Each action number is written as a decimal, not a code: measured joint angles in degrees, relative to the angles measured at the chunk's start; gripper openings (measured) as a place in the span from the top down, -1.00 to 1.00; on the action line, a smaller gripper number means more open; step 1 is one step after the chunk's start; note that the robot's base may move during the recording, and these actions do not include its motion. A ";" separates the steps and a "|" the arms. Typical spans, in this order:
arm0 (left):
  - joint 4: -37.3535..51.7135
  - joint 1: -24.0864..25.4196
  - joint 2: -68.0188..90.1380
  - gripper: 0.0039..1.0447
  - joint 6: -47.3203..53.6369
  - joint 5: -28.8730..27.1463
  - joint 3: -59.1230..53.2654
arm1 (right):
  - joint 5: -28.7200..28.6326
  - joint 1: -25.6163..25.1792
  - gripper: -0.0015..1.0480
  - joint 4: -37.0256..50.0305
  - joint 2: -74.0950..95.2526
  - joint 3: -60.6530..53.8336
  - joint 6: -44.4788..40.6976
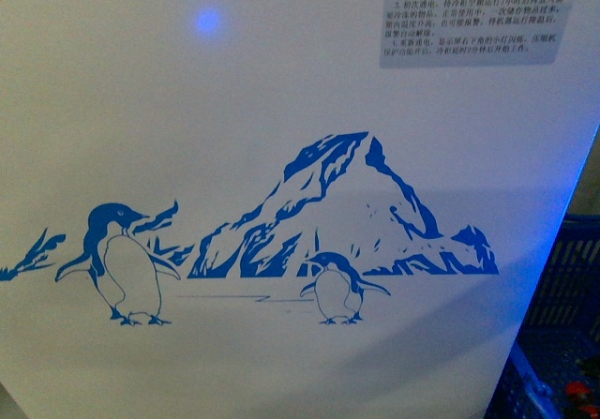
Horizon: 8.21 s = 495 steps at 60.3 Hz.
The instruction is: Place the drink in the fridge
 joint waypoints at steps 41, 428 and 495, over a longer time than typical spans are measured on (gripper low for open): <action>0.00 0.00 0.00 -0.85 0.00 0.00 0.00 | -12.20 -2.97 0.23 -6.71 -79.23 -32.41 -2.62; 12.92 -7.85 27.21 -0.39 -4.37 -7.32 8.28 | 39.17 45.83 0.23 -18.03 -143.64 -60.78 0.42; 0.09 0.00 0.20 0.96 -0.50 -0.02 0.04 | 3.34 45.77 0.23 -27.06 -65.70 -0.42 -67.01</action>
